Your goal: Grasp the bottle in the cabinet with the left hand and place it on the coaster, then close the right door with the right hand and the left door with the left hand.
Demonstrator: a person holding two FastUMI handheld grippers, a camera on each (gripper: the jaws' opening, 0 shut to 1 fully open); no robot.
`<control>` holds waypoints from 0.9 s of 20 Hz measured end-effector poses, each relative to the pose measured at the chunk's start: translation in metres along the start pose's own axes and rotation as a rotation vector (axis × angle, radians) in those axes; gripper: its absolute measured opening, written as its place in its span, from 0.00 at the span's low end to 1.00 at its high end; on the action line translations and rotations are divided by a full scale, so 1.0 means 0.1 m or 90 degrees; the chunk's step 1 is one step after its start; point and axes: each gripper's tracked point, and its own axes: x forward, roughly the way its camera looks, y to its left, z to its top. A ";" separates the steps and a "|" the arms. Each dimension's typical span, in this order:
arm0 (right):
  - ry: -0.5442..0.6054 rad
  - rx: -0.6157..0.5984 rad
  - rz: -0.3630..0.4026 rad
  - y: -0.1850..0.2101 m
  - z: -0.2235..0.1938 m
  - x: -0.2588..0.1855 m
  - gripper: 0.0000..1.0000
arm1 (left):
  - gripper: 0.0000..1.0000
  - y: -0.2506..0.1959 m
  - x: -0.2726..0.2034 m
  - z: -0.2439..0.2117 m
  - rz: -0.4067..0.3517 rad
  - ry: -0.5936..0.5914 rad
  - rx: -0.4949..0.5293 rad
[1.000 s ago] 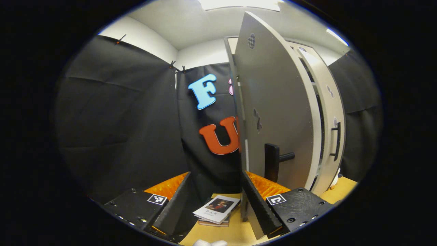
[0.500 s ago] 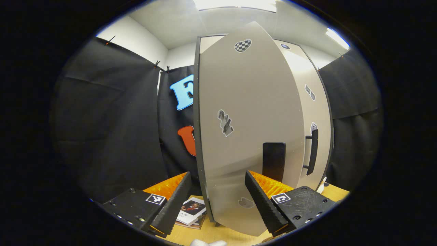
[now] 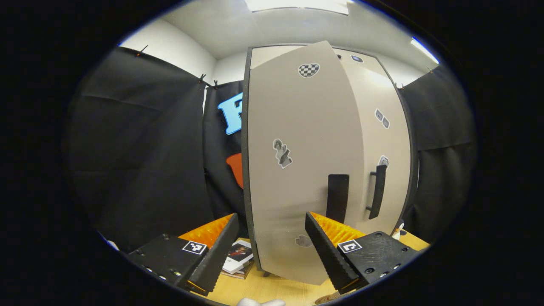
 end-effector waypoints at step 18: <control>-0.032 -0.010 0.018 0.47 0.03 0.00 0.82 | 0.96 0.19 -1.68 -0.33 0.027 0.030 -0.005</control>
